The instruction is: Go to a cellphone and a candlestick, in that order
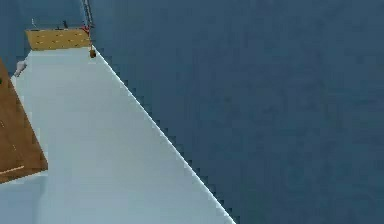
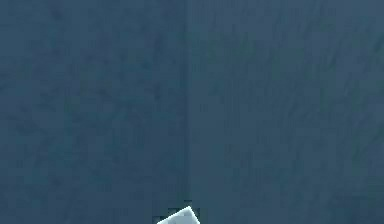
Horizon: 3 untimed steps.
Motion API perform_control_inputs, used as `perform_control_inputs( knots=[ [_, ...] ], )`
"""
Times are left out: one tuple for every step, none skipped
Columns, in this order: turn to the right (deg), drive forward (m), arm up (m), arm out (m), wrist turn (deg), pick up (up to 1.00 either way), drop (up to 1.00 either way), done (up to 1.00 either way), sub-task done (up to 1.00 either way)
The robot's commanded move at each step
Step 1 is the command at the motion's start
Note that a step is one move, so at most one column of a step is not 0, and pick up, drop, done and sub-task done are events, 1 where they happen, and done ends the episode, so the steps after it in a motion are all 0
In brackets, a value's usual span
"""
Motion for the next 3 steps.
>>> perform_control_inputs(
  knots=[
    [-45.0, 0.0, 0.0, 0.0, 0.0, 0.0, 0.0, 0.0, 0.0],
    [-21.0, 0.0, 0.0, 0.0, 0.0, 0.0, 0.0, 0.0, 0.0],
    [0.0, 1.0, 0.0, 0.0, 0.0, 0.0, 0.0, 0.0, 0.0]
  ],
)
